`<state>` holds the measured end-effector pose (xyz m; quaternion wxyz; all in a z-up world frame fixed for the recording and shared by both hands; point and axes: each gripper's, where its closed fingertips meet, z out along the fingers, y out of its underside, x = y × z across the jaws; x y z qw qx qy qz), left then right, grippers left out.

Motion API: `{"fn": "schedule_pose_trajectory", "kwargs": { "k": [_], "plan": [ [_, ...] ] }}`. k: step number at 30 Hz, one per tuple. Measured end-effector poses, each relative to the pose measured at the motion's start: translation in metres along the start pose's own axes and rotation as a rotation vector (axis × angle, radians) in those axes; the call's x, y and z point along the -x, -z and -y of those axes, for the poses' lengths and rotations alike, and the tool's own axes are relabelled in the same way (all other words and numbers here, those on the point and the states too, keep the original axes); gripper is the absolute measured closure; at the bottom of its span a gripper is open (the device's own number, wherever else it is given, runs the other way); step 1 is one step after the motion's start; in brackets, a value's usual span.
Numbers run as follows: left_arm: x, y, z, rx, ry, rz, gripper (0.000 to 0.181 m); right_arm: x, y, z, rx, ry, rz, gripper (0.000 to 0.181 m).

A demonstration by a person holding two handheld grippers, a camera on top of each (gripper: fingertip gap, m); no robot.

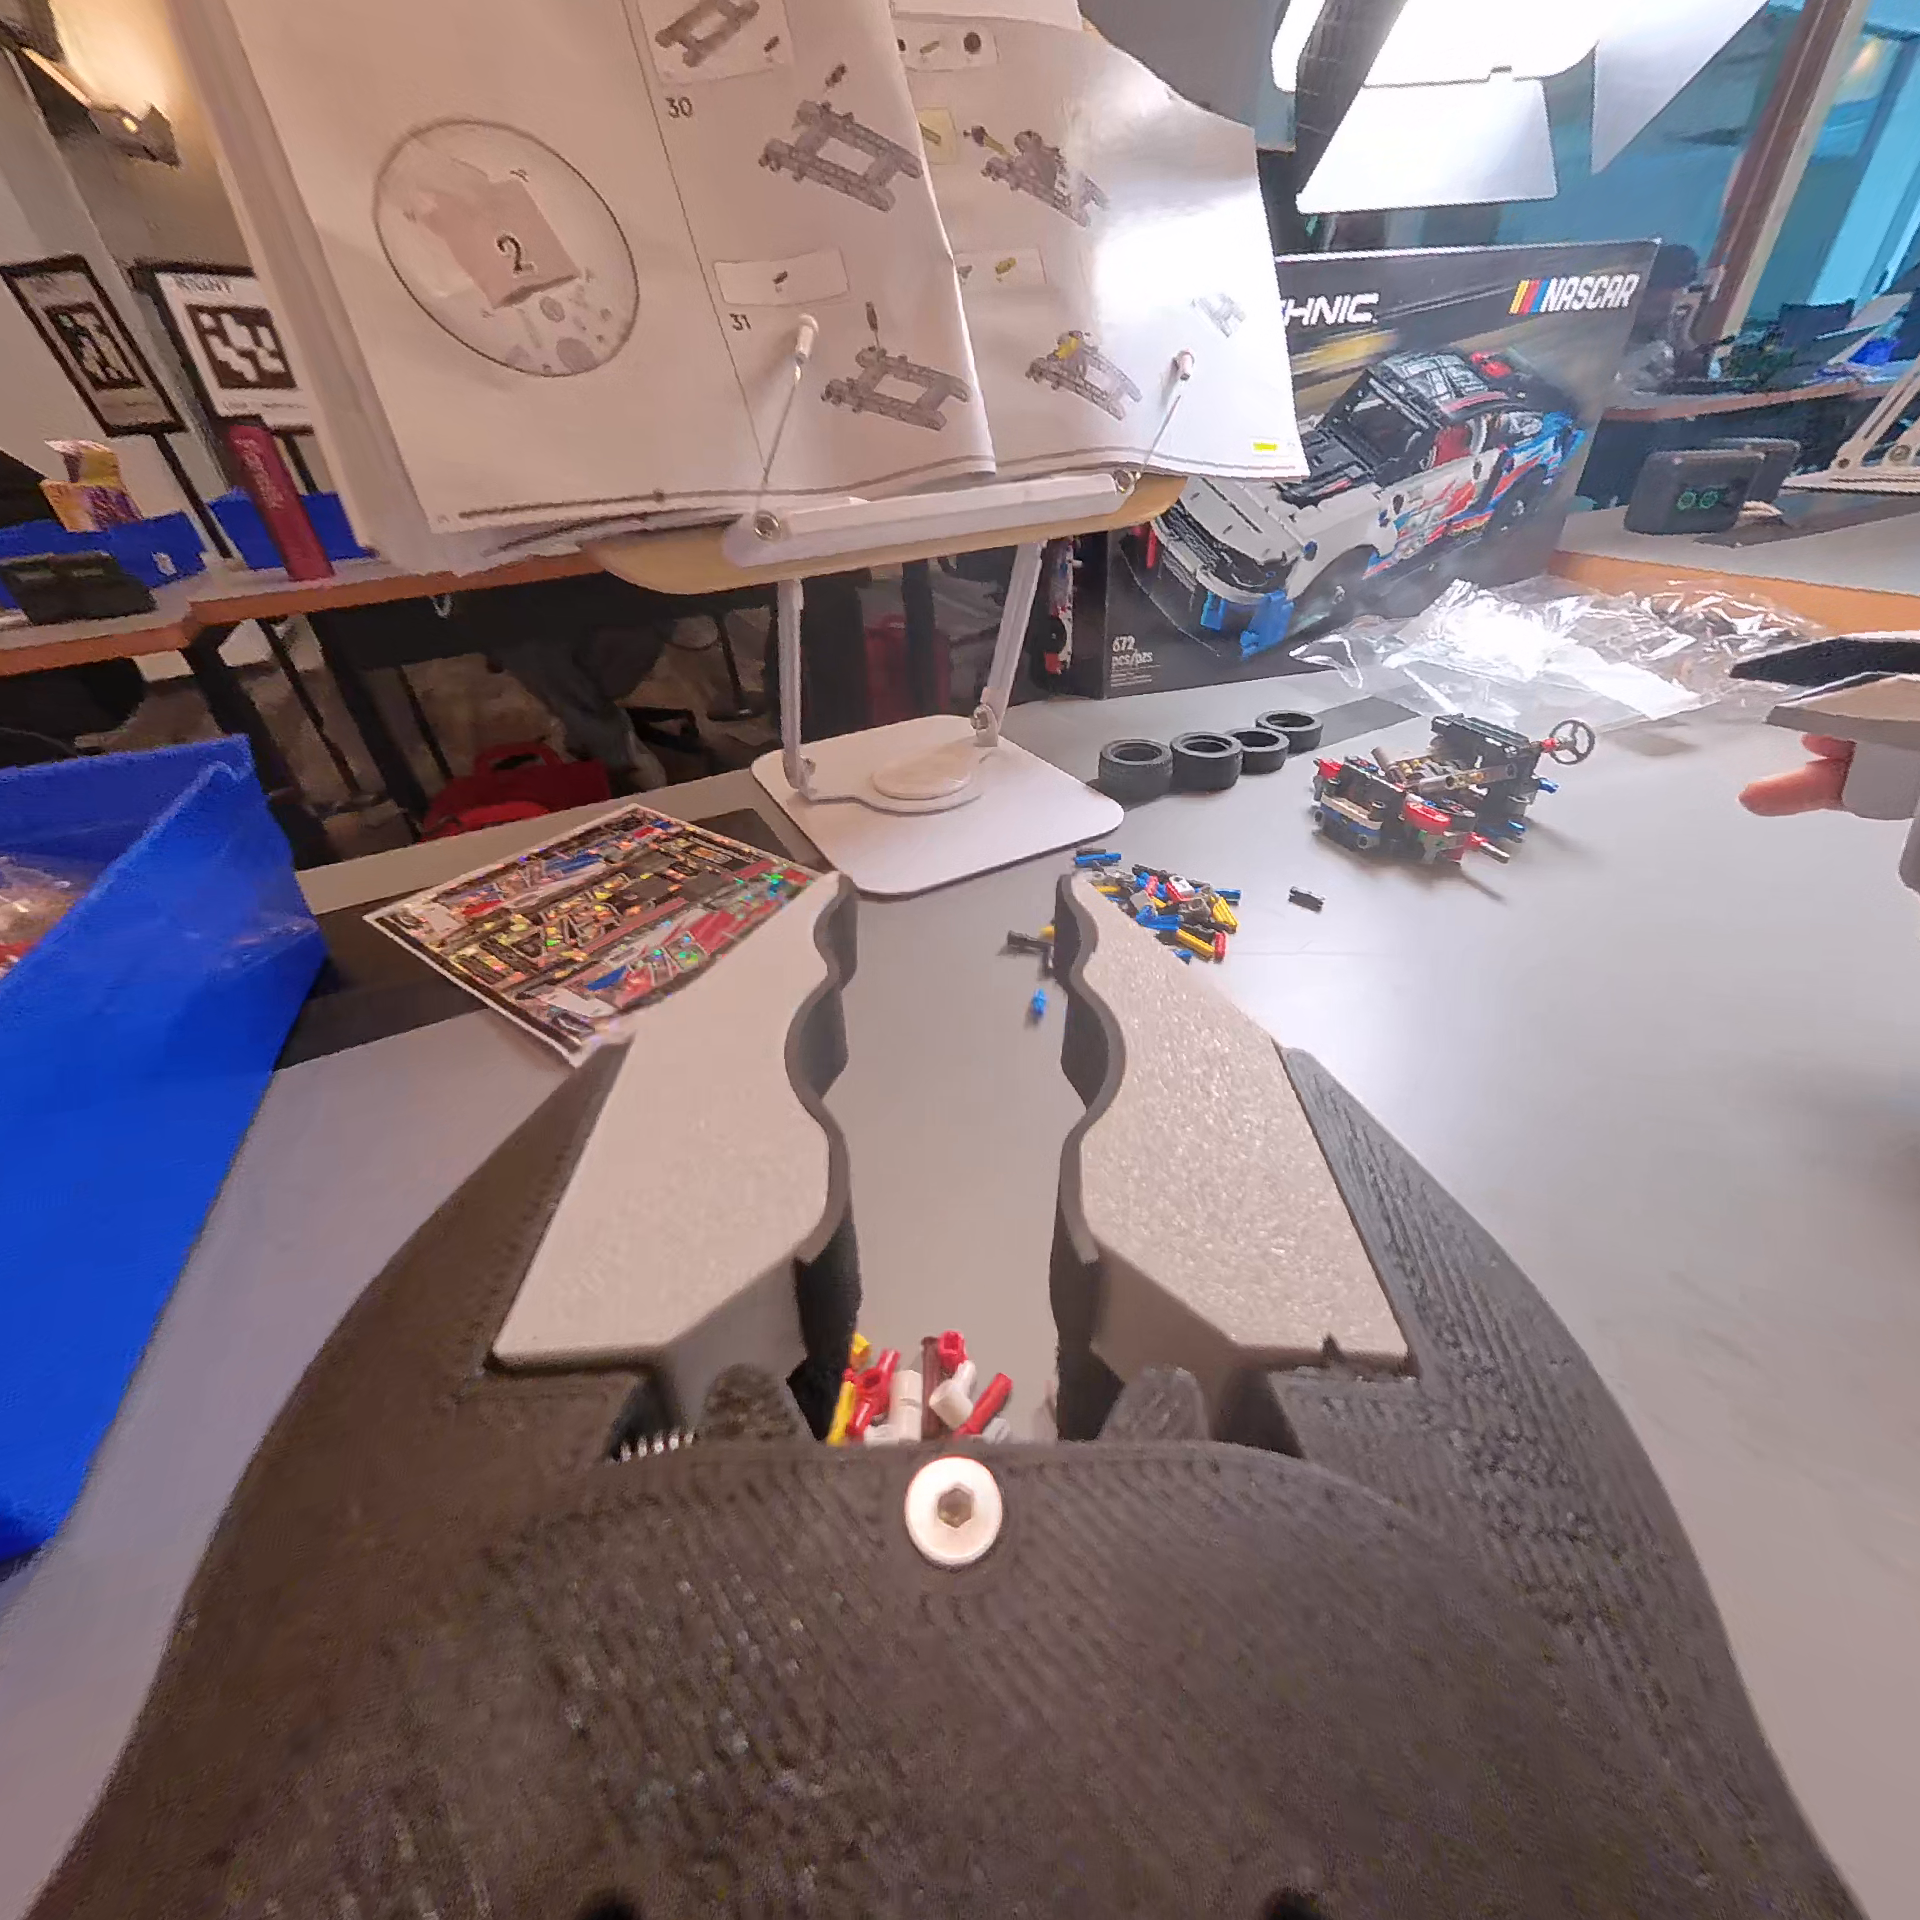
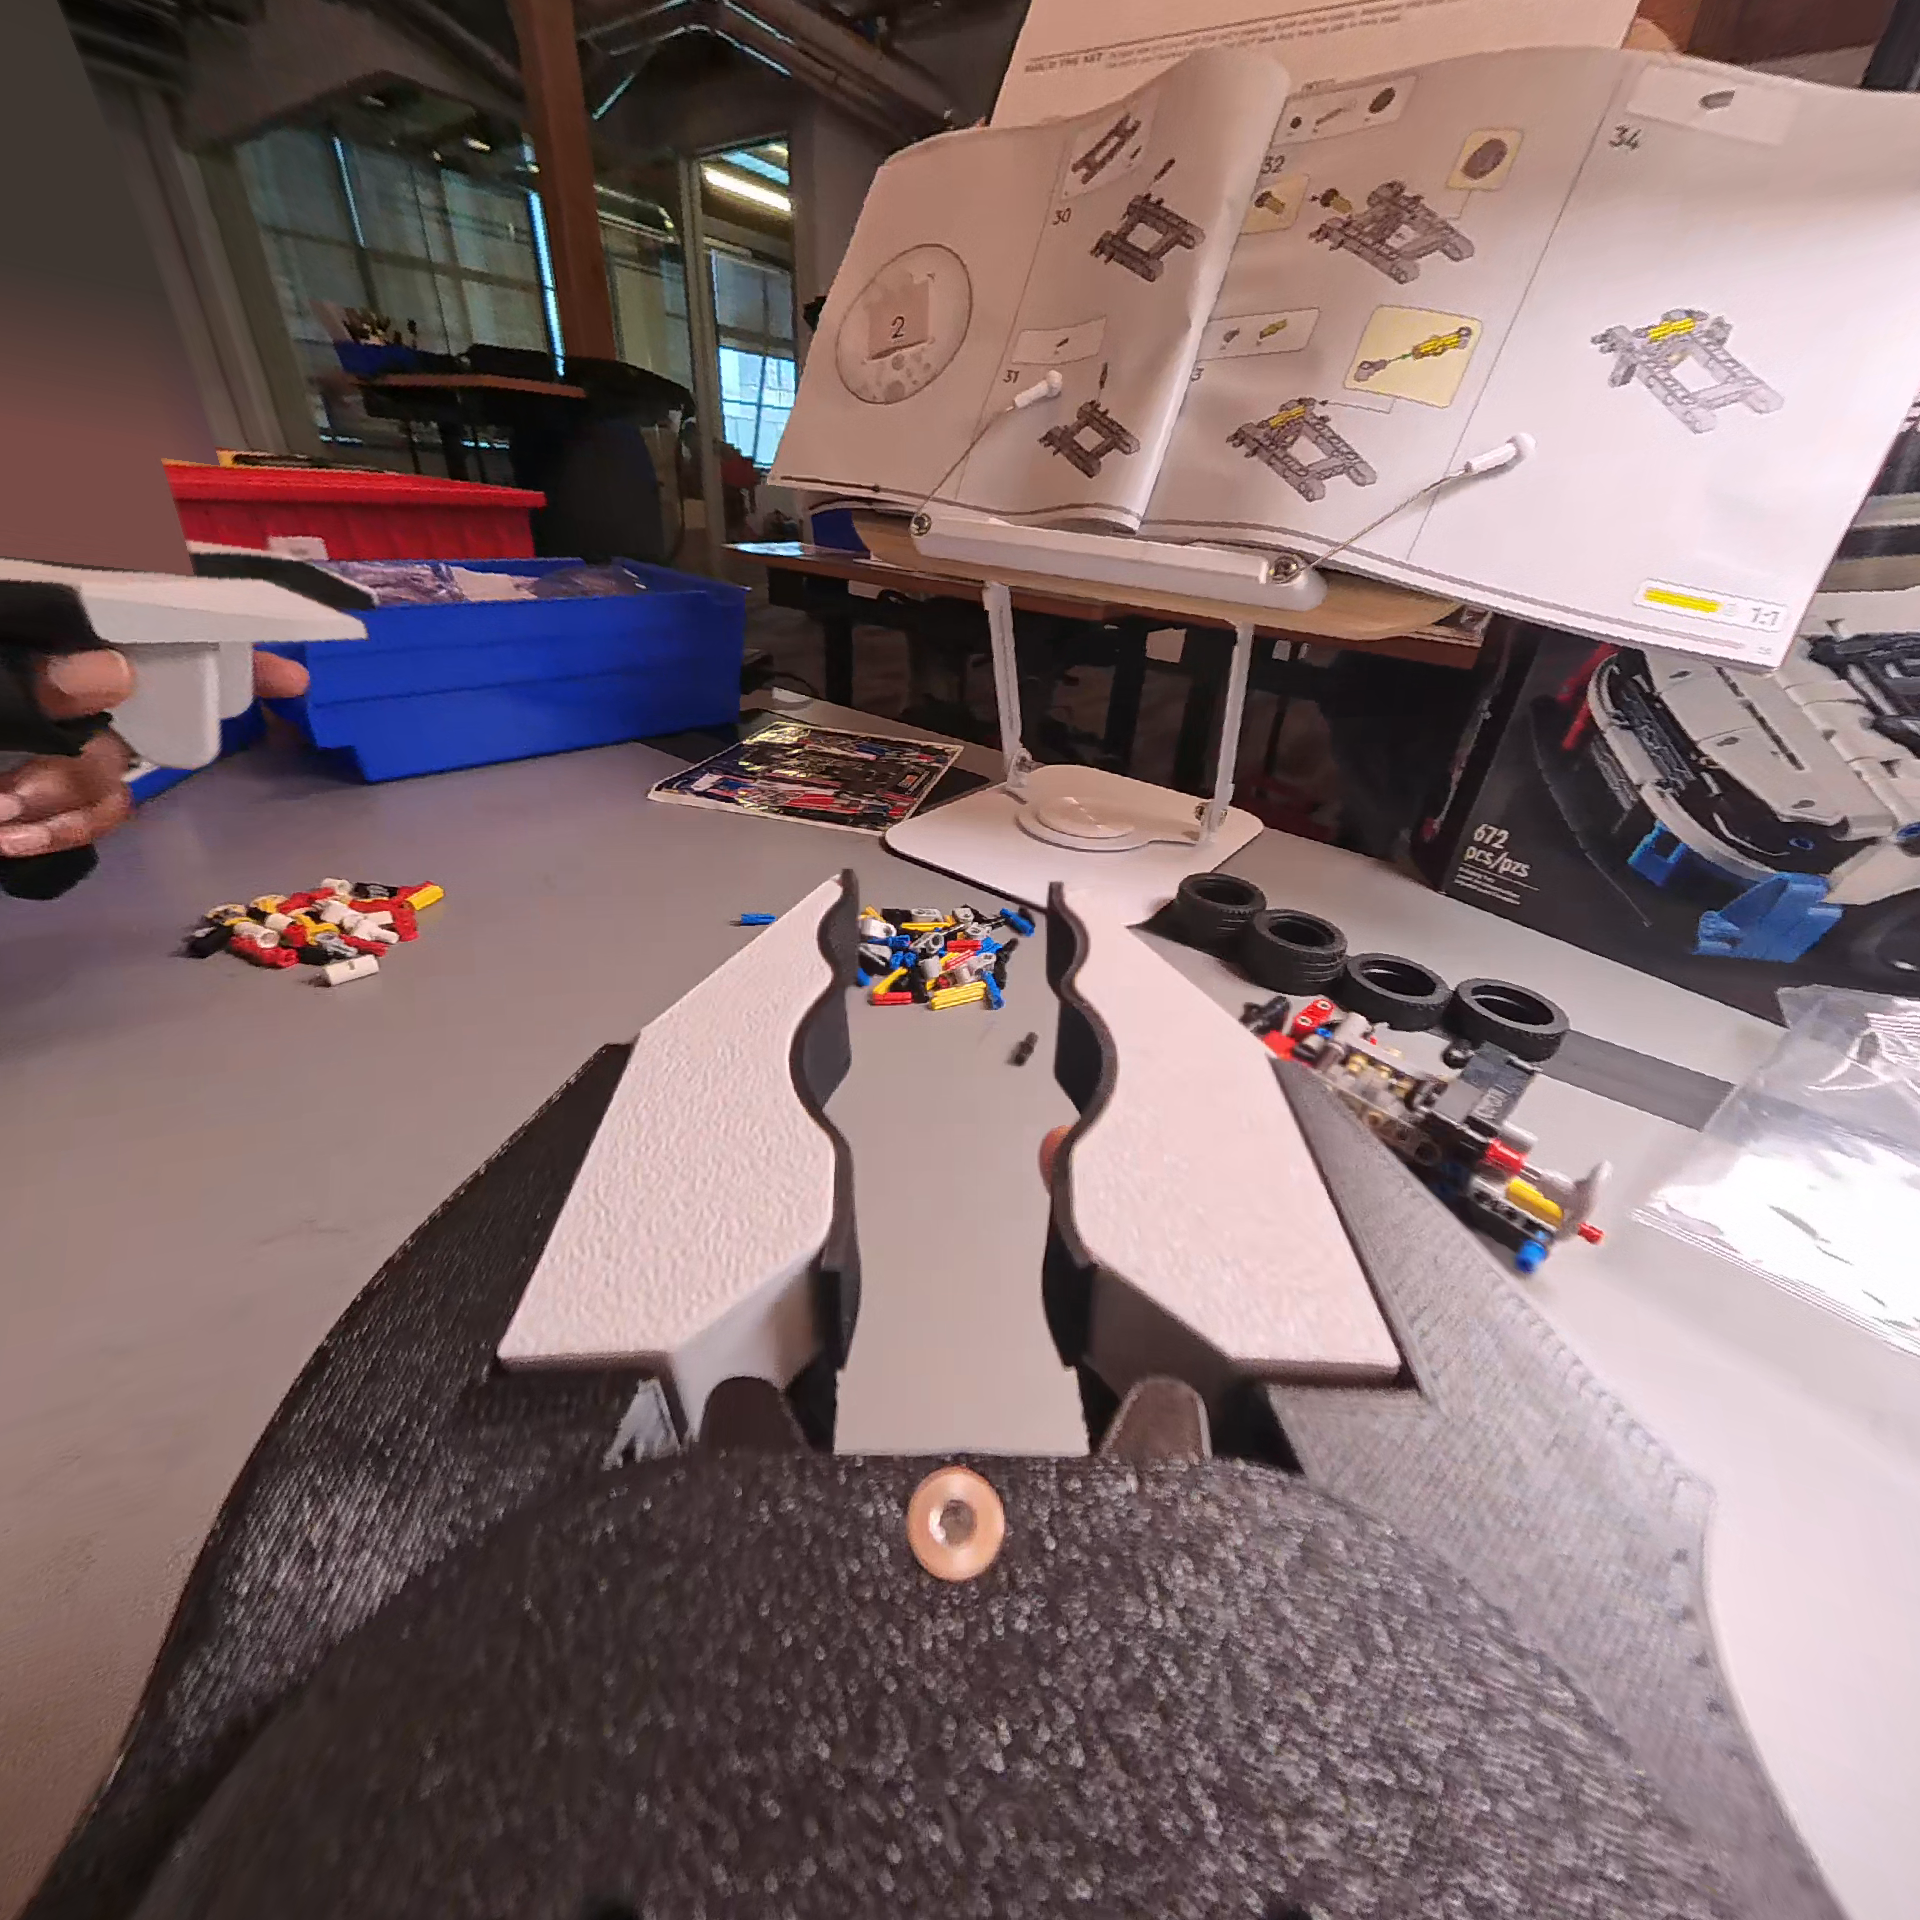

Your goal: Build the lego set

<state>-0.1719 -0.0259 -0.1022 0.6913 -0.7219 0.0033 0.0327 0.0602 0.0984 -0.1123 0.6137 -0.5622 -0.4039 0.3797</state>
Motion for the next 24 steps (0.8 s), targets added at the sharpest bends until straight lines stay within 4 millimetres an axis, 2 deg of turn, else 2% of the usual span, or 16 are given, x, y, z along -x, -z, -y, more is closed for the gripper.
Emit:
{"fn": "schedule_pose_trajectory", "kwargs": {
  "k": [5, 8, 9, 12, 16, 20, 24],
  "plan": [
    [-0.007, -0.004, -0.008, 0.034, -0.026, -0.017, 0.146, 0.015, -0.006, -0.016, 0.086, -0.01, 0.047, 0.163],
    [-0.011, -0.006, -0.012, 0.046, -0.067, -0.019, 0.147, 0.015, -0.021, -0.052, 0.299, 0.015, 0.068, 0.164],
    [-0.013, -0.007, -0.014, 0.051, -0.08, -0.022, 0.147, 0.015, -0.029, -0.057, 0.342, 0.012, 0.088, 0.164],
    [-0.02, -0.009, -0.017, 0.062, -0.091, -0.047, 0.148, 0.003, -0.055, -0.072, 0.502, 0.047, 0.092, 0.158],
    [-0.026, -0.01, -0.019, 0.068, -0.093, -0.075, 0.148, -0.017, -0.086, -0.109, 0.779, 0.075, 0.076, 0.158],
    [-0.026, -0.009, -0.017, 0.067, -0.095, -0.087, 0.148, -0.026, -0.1, -0.129, 0.953, 0.061, 0.057, 0.161],
    [-0.023, -0.009, -0.015, 0.064, -0.091, -0.092, 0.149, -0.023, -0.105, -0.131, 0.983, 0.087, 0.097, 0.17]
  ]
}}
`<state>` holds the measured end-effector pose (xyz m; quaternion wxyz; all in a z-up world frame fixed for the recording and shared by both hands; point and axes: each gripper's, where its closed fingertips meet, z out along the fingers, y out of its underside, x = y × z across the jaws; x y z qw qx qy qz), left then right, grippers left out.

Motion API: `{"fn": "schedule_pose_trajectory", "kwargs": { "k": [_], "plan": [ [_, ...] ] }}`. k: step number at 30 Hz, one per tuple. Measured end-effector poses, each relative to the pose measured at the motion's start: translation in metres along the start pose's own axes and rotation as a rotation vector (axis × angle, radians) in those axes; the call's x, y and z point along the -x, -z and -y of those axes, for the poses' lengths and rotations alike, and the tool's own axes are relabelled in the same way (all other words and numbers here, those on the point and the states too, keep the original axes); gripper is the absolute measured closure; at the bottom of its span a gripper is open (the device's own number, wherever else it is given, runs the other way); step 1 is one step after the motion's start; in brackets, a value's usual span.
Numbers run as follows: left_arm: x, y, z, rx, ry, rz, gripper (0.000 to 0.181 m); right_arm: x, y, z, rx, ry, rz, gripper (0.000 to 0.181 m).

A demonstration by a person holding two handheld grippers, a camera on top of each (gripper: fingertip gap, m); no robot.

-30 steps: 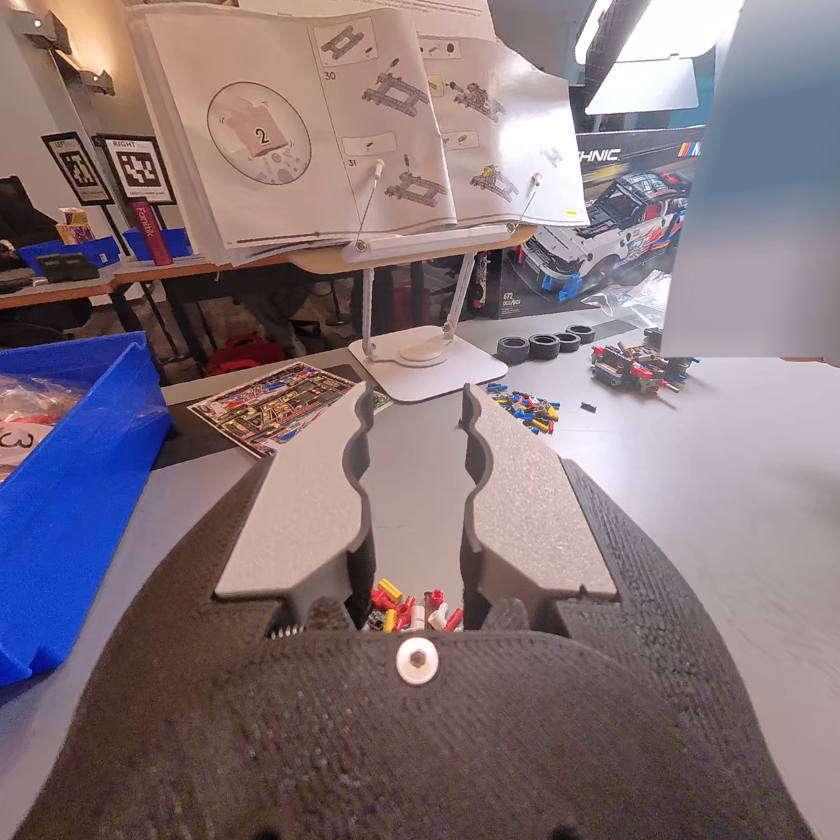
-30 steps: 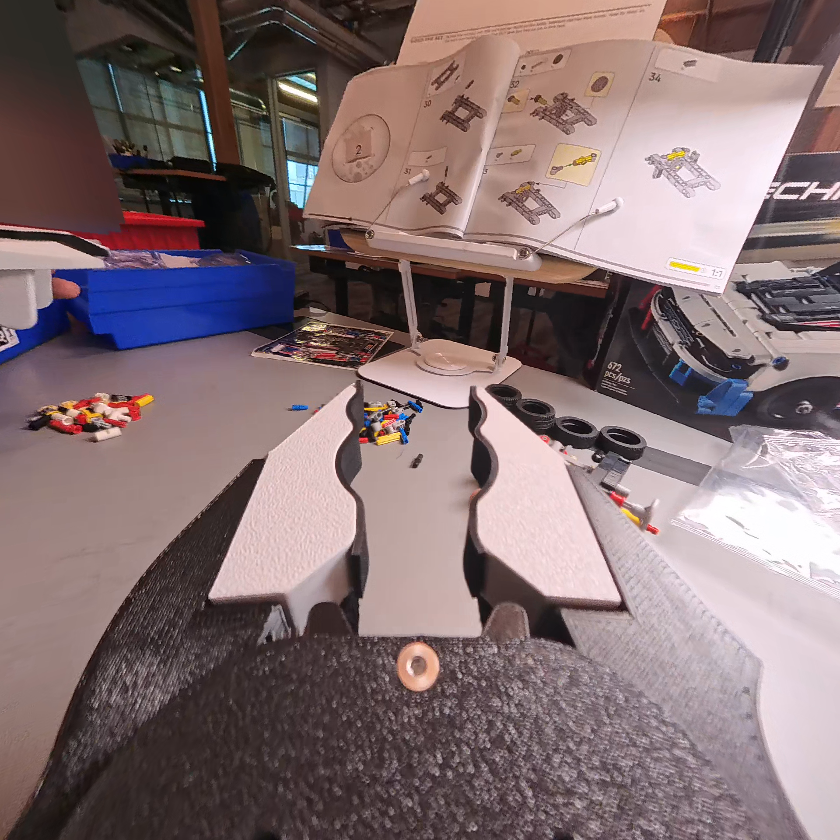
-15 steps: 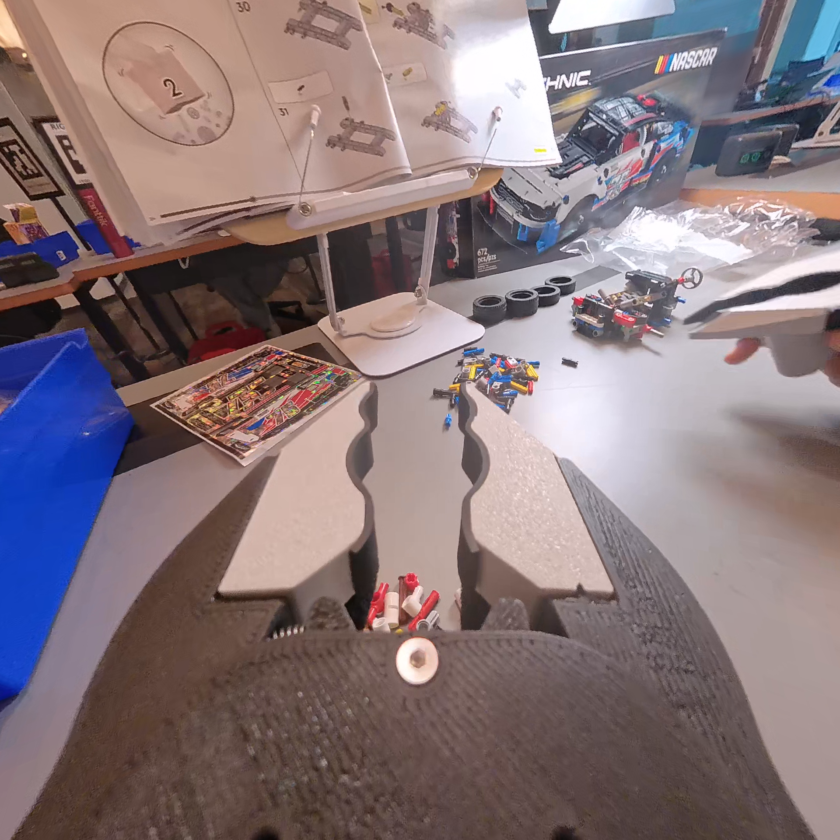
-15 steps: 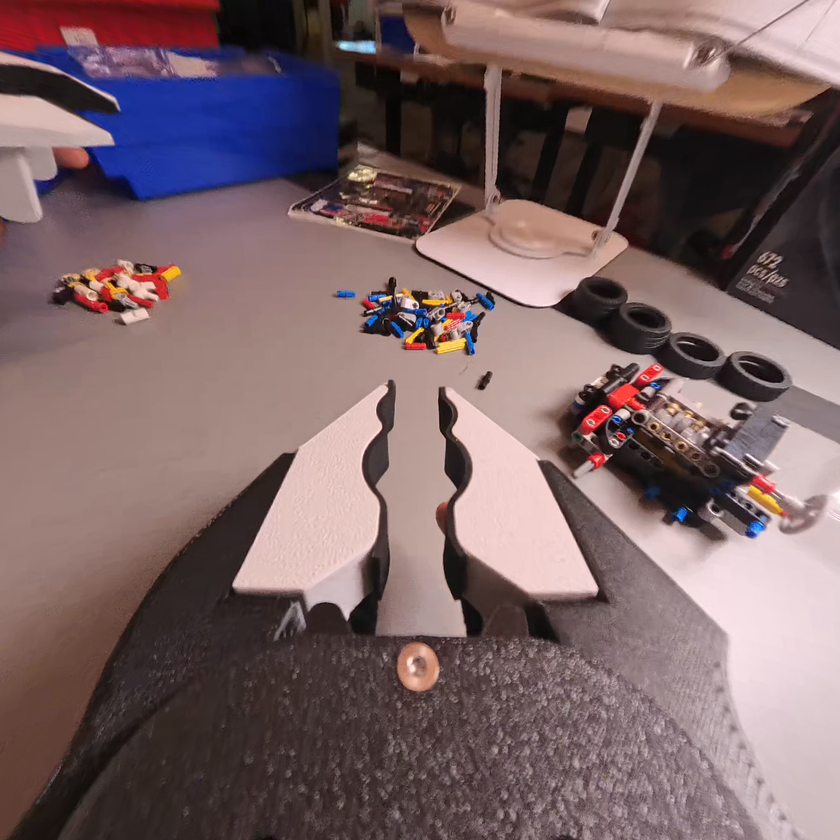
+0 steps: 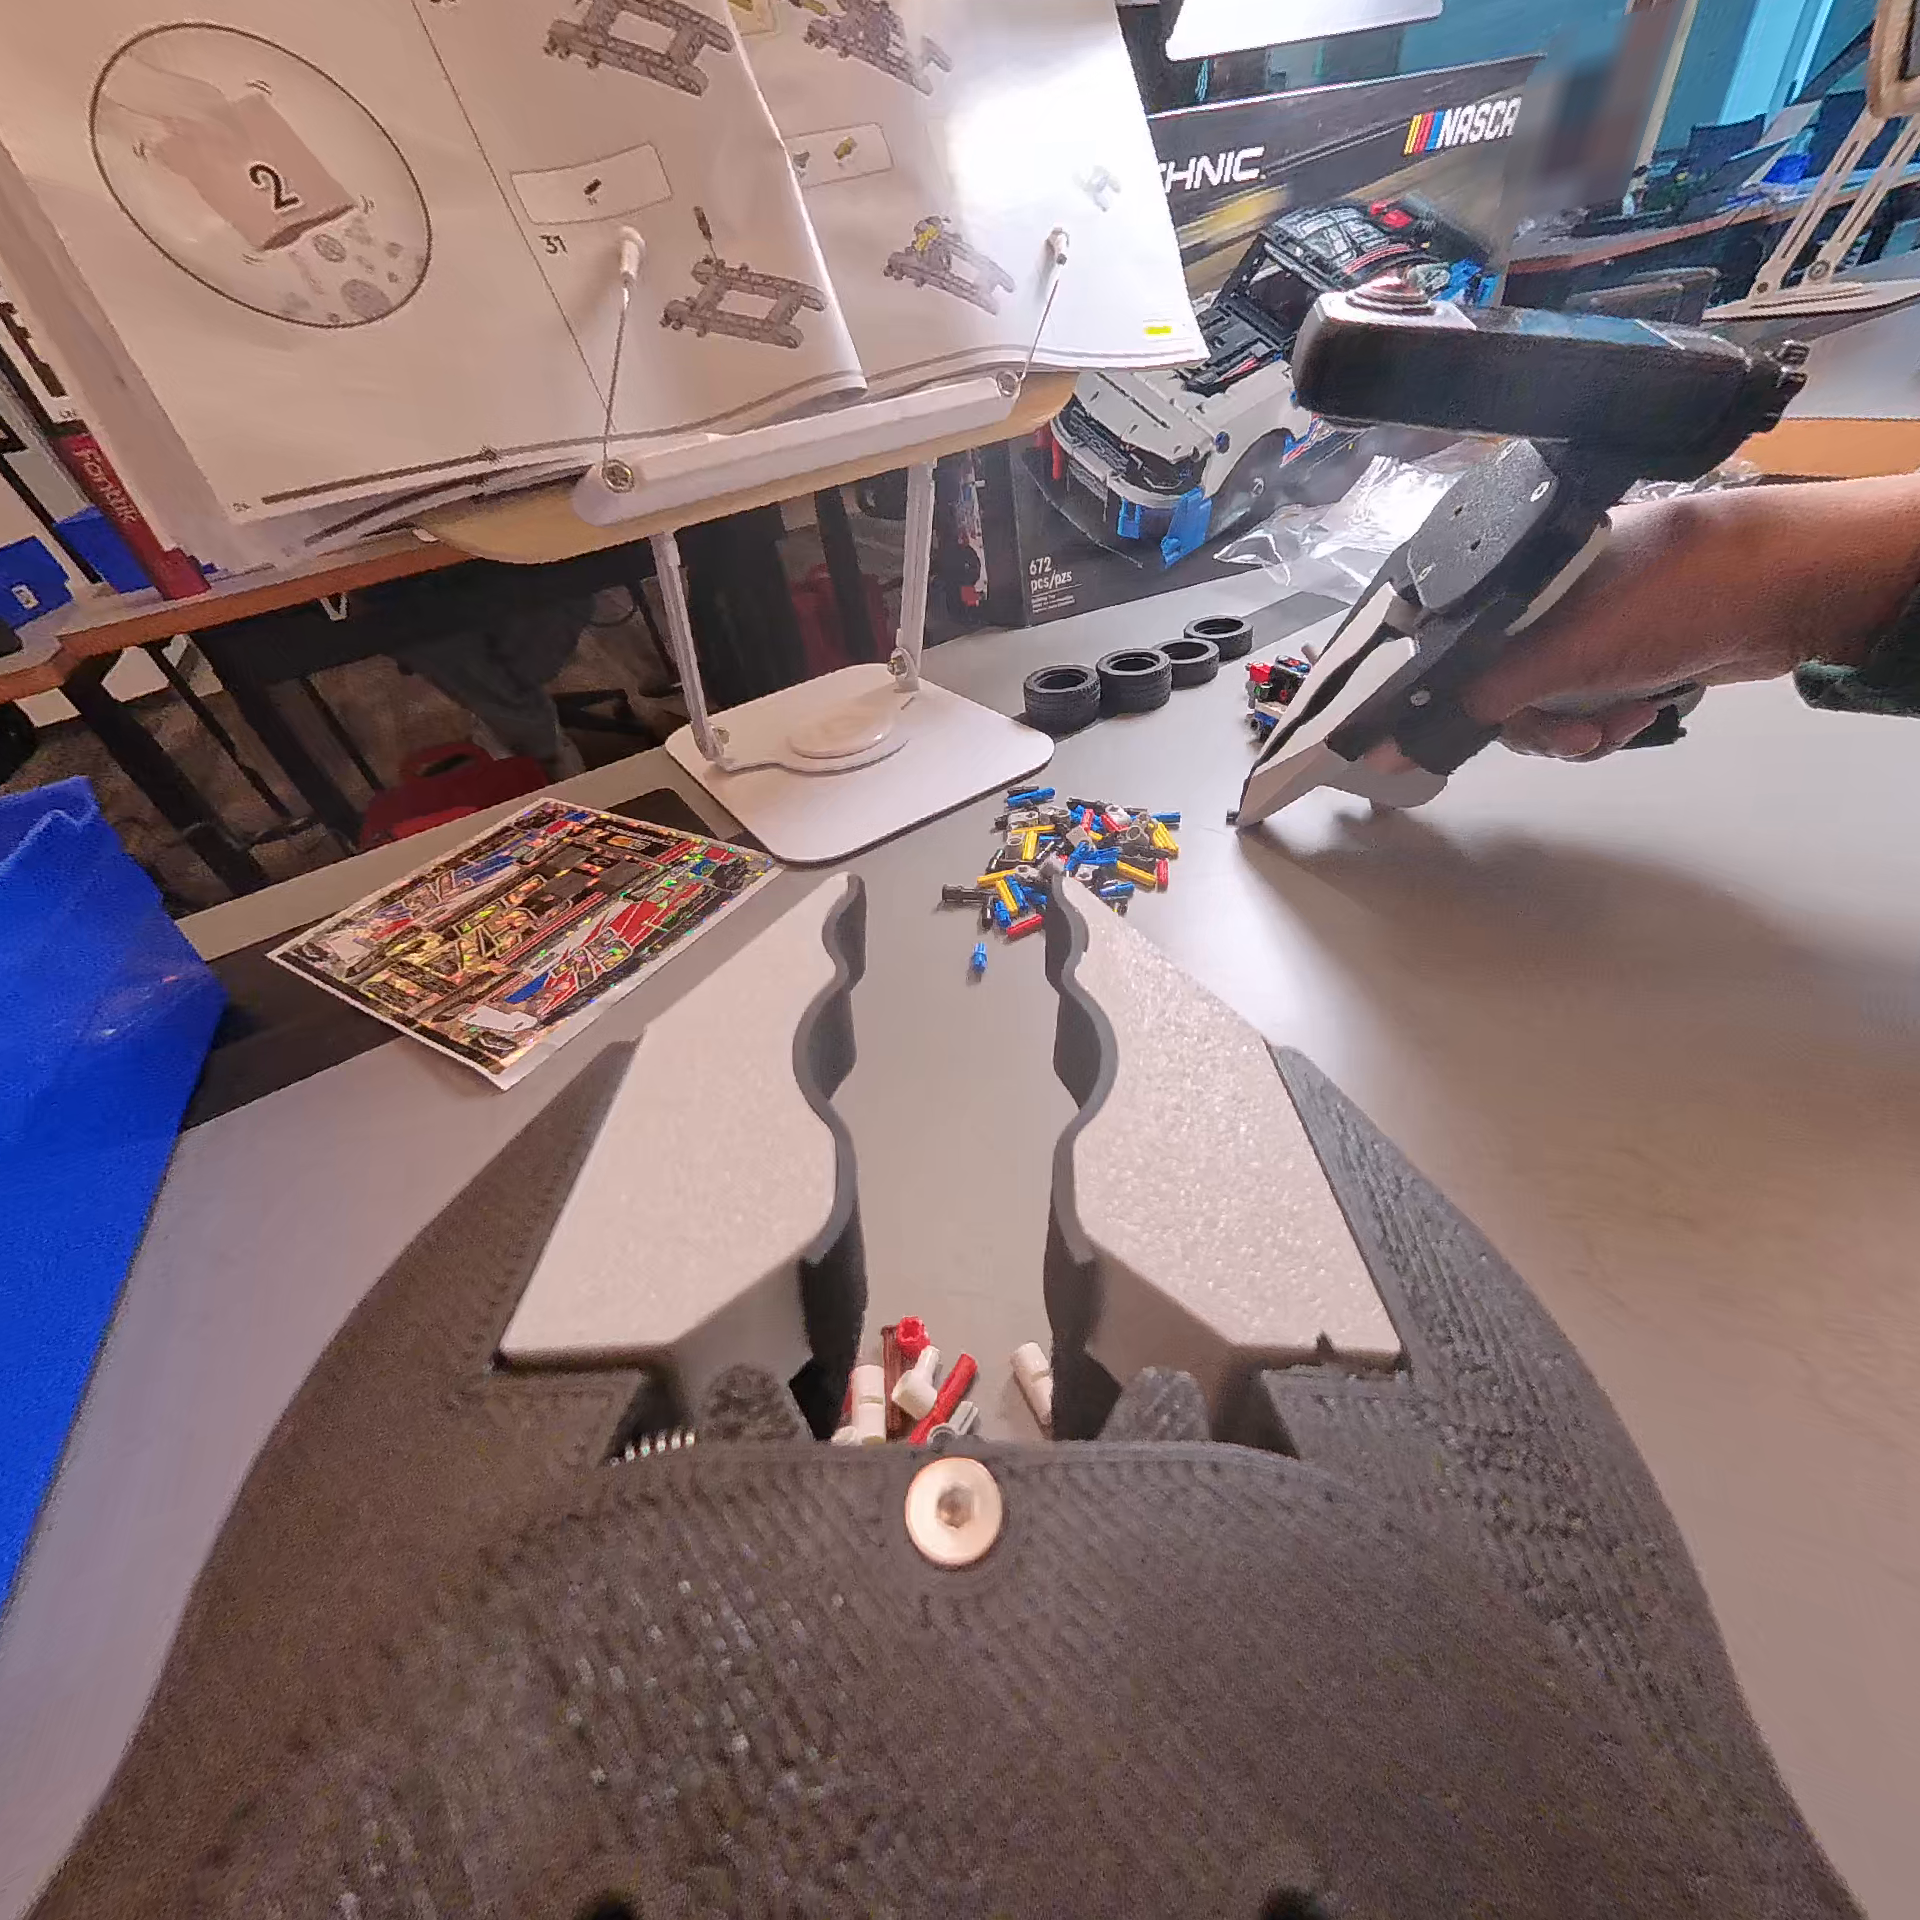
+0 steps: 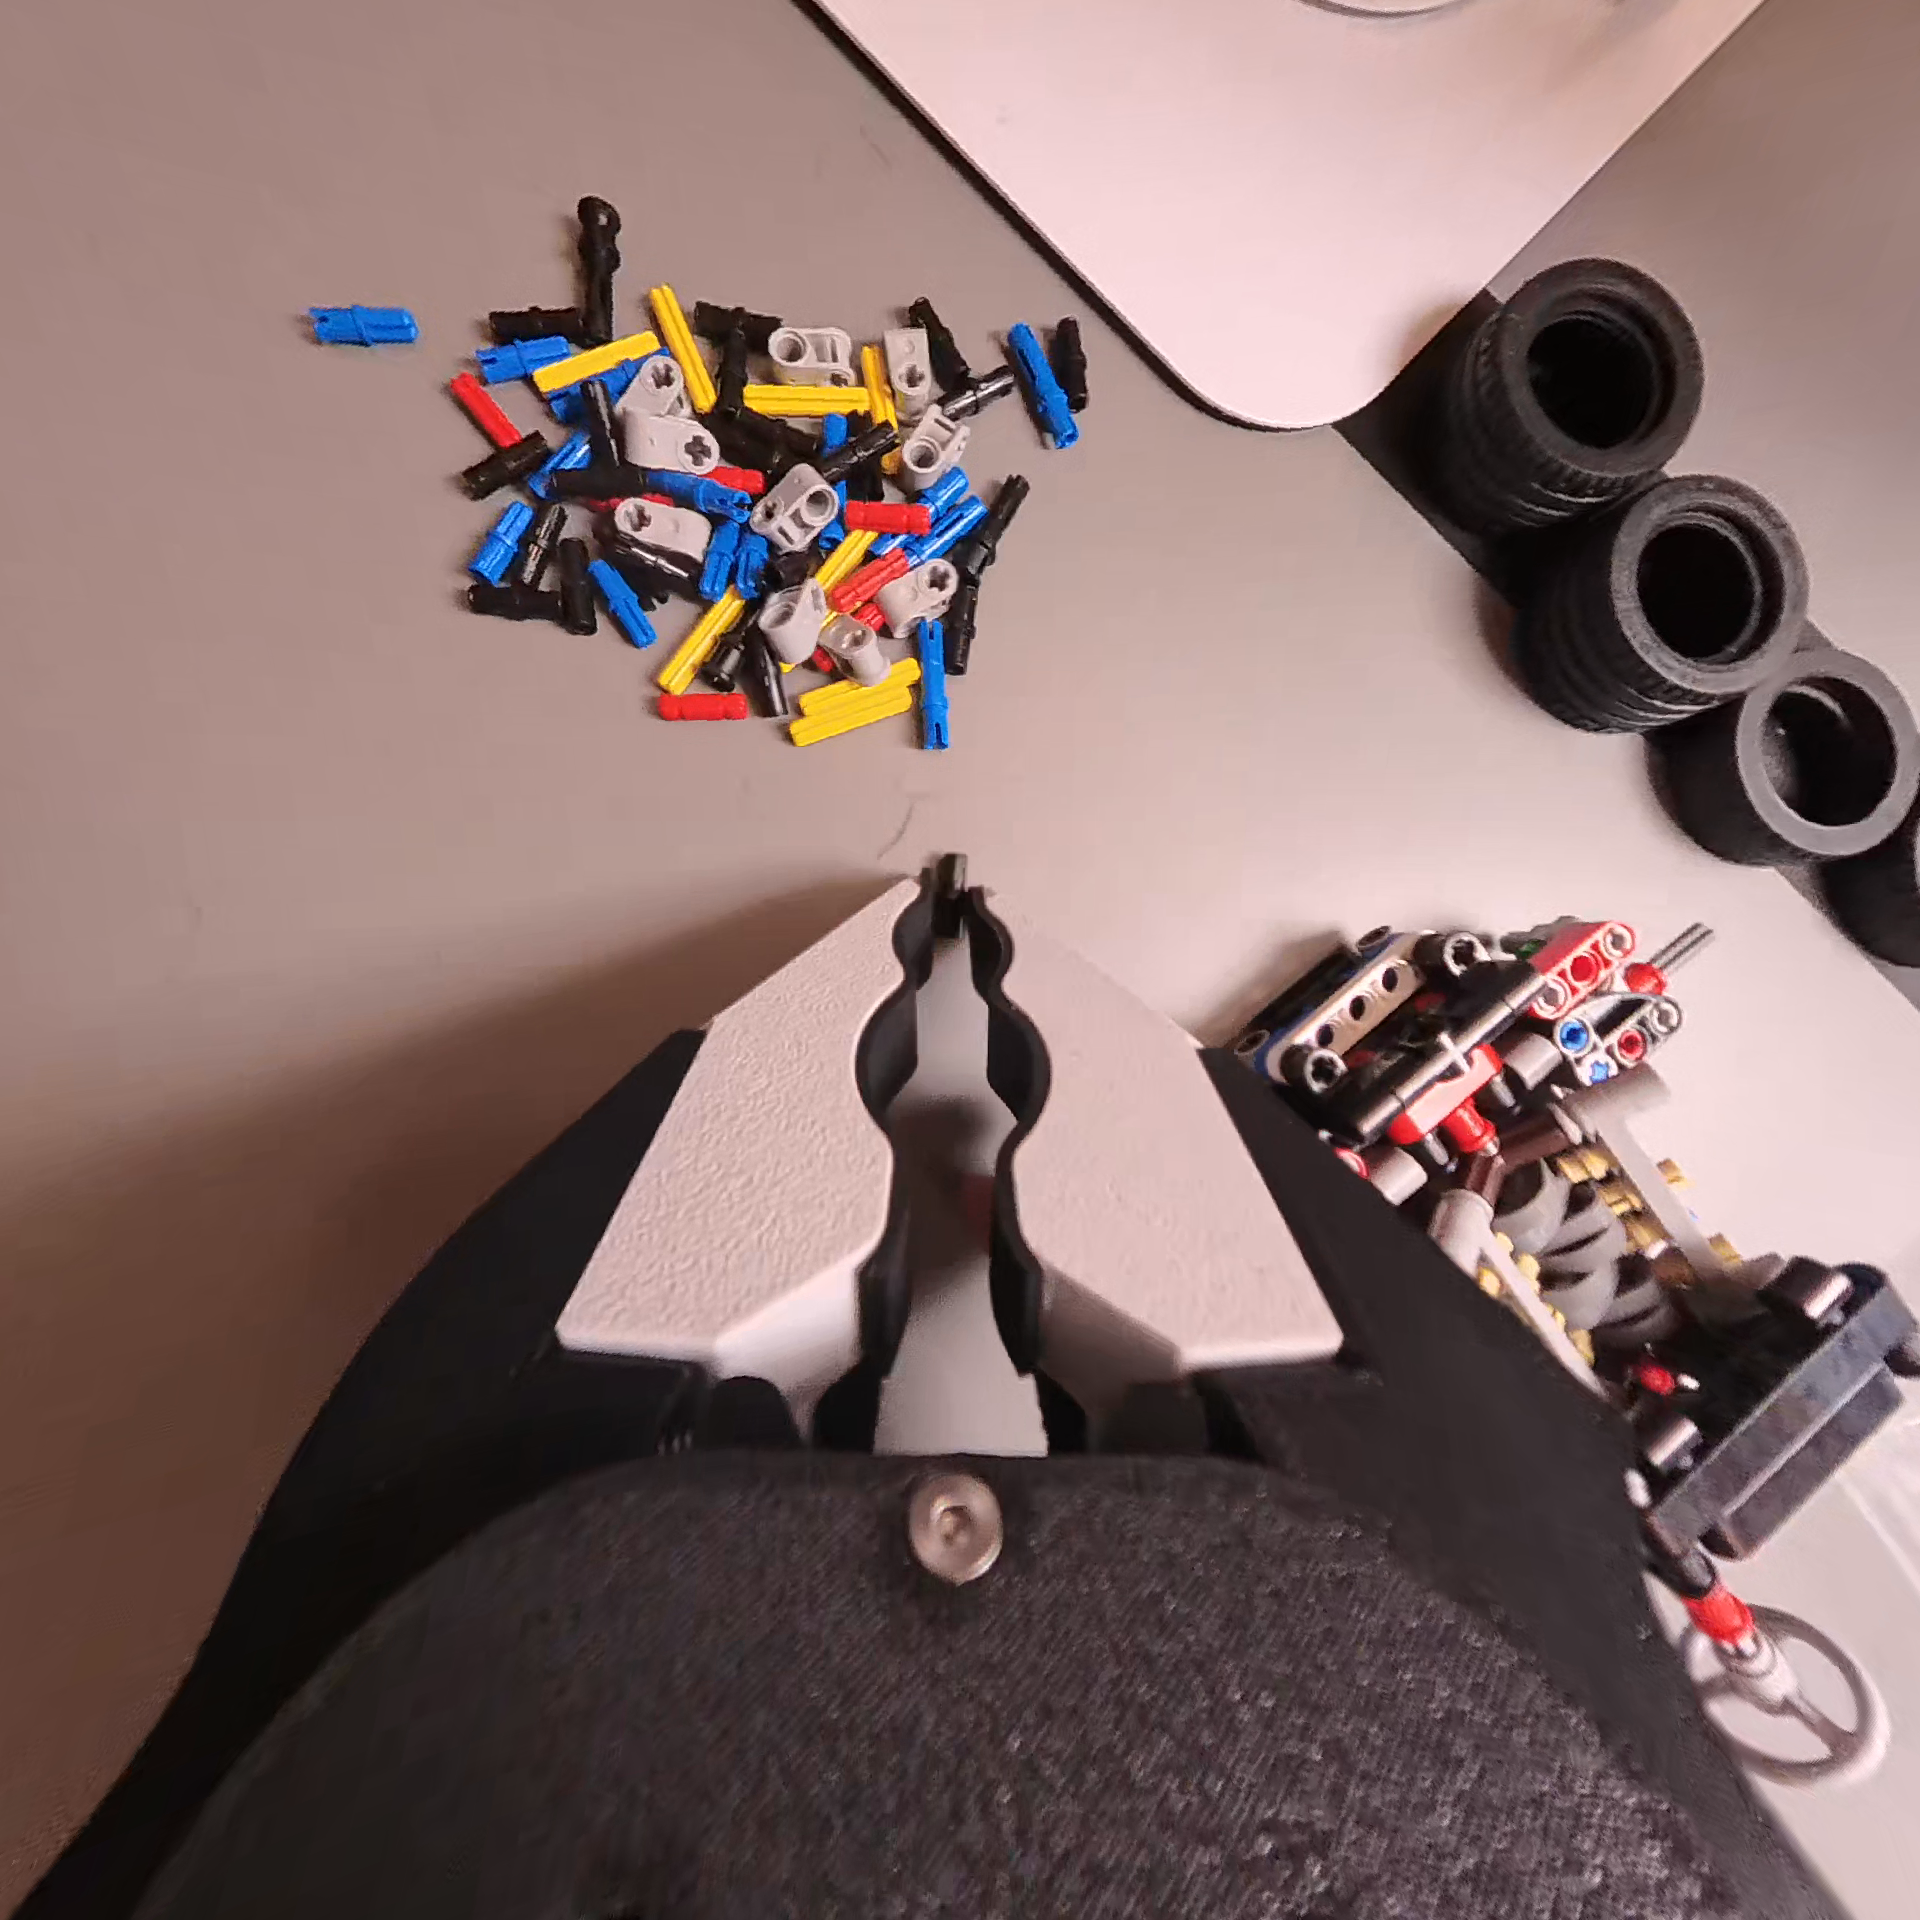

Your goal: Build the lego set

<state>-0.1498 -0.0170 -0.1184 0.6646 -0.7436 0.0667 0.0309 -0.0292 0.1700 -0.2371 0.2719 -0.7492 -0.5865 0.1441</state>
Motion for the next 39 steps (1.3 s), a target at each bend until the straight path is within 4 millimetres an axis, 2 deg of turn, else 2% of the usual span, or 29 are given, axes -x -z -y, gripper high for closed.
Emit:
{"fn": "schedule_pose_trajectory", "kwargs": {
  "k": [3, 6, 9, 11, 14, 16, 18, 19, 22, 24, 28, 31, 34, 39],
  "plan": [
    [0.0, 0.0, 0.001, -0.002, 0.018, -0.012, 0.149, 0.005, 0.002, 0.0, -0.005, 0.084, 0.024, 0.177],
    [-0.001, 0.0, 0.001, -0.004, 0.021, -0.016, 0.149, 0.043, 0.024, -0.009, -0.083, 0.238, 0.202, 0.177],
    [-0.003, 0.001, 0.003, -0.01, 0.014, -0.019, 0.149, 0.08, 0.06, -0.045, -0.06, 0.332, 0.343, 0.177],
    [-0.004, 0.0, 0.005, -0.013, 0.018, -0.028, 0.149, 0.097, 0.077, -0.071, -0.026, 0.375, 0.394, 0.177],
    [-0.008, -0.002, 0.004, -0.007, 0.014, -0.037, 0.148, 0.104, 0.082, -0.092, 0.029, 0.397, 0.381, 0.176],
    [-0.009, -0.003, 0.0, 0.007, -0.001, -0.036, 0.148, 0.103, 0.081, -0.093, 0.026, 0.393, 0.378, 0.174],
    [-0.009, -0.003, -0.003, 0.017, -0.015, -0.028, 0.148, 0.101, 0.079, -0.088, 0.025, 0.397, 0.378, 0.165],
    [-0.009, -0.003, -0.003, 0.018, -0.018, -0.024, 0.148, 0.1, 0.078, -0.079, -0.005, 0.403, 0.367, 0.16],
    [-0.008, -0.003, -0.004, 0.02, -0.017, -0.021, 0.148, 0.097, 0.074, -0.03, -0.144, 0.431, 0.334, 0.157],
    [-0.008, -0.004, -0.006, 0.025, -0.015, -0.023, 0.148, 0.094, 0.06, -0.001, -0.193, 0.461, 0.313, 0.159],
    [-0.007, -0.004, -0.008, 0.034, -0.025, -0.023, 0.148, 0.089, 0.016, 0.031, -0.173, 0.607, 0.272, 0.159],
    [-0.006, -0.004, -0.009, 0.038, -0.029, -0.027, 0.148, 0.087, -0.004, 0.045, -0.151, 0.684, 0.277, 0.159],
    [-0.003, -0.005, -0.009, 0.036, -0.031, -0.024, 0.148, 0.081, -0.017, 0.047, -0.087, 0.73, 0.276, 0.159],
    [-0.002, -0.006, -0.011, 0.045, -0.018, -0.025, 0.148, 0.084, -0.021, 0.05, -0.06, 0.717, 0.344, 0.167]
  ]
}}
